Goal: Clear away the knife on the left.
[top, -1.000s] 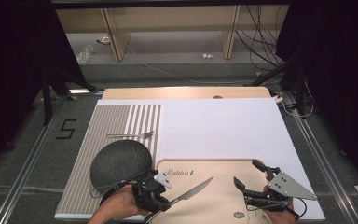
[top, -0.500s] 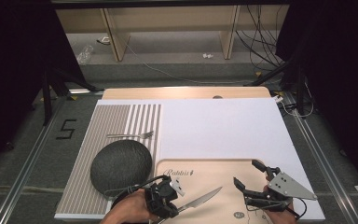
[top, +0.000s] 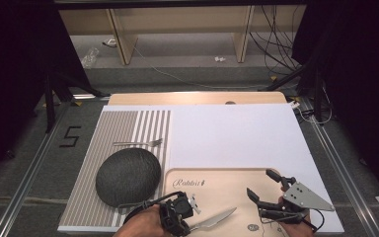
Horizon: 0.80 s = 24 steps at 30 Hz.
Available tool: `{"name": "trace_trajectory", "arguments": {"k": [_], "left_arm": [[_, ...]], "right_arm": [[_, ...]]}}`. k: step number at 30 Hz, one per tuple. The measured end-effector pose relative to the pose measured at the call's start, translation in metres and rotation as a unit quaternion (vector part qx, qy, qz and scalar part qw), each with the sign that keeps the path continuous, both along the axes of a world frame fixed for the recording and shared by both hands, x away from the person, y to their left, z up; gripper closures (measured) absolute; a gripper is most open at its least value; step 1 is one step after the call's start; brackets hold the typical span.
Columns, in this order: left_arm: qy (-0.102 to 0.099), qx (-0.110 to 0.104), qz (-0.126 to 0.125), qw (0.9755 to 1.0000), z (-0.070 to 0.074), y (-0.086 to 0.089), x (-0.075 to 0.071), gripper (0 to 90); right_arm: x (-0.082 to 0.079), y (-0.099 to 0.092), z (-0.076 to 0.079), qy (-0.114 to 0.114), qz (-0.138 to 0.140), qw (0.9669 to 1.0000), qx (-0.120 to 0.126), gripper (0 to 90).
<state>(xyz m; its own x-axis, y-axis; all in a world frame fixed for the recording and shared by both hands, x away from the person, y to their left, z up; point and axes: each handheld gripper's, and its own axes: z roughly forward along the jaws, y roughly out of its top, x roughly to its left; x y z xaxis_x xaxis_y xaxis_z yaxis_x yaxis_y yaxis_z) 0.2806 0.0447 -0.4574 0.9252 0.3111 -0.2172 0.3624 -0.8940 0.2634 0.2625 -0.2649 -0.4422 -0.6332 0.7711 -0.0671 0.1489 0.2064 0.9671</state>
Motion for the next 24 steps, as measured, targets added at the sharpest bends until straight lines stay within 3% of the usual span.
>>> {"name": "trace_trajectory", "arguments": {"k": [4, 7, 9, 12, 17, 20, 24], "left_arm": [[-0.001, 0.005, -0.001, 1.0, -0.001, -0.001, -0.001, 79.2], [0.009, 0.003, -0.002, 0.9999, -0.002, -0.001, -0.001, 78.9], [0.004, -0.001, 0.004, 1.0, -0.001, -0.001, -0.001, 78.0], [-0.003, -0.022, 0.008, 0.9997, 0.001, -0.001, -0.002, 67.5], [-0.028, -0.055, 0.028, 0.9977, 0.013, -0.002, -0.003, 39.0], [-0.045, -0.07, 0.032, 0.9961, 0.017, -0.003, -0.004, 30.7], [-0.065, -0.081, 0.038, 0.9939, 0.018, -0.004, -0.005, 26.2]], "right_arm": [[0.0, 0.0, 0.0, -0.001, 0.001, 1.0, -0.001, 17.6], [0.0, 0.0, 0.0, 0.0, 0.001, 1.0, 0.0, 17.6], [0.0, 0.0, 0.0, 0.0, 0.001, 1.0, -0.001, 17.7], [0.0, 0.0, 0.0, -0.001, 0.002, 1.0, -0.001, 17.7], [0.0, 0.0, 0.0, 0.0, 0.002, 1.0, -0.001, 17.7], [0.0, 0.0, 0.0, -0.001, 0.002, 1.0, -0.001, 17.7], [0.0, 0.0, 0.0, -0.001, 0.002, 1.0, 0.0, 17.7]]}}
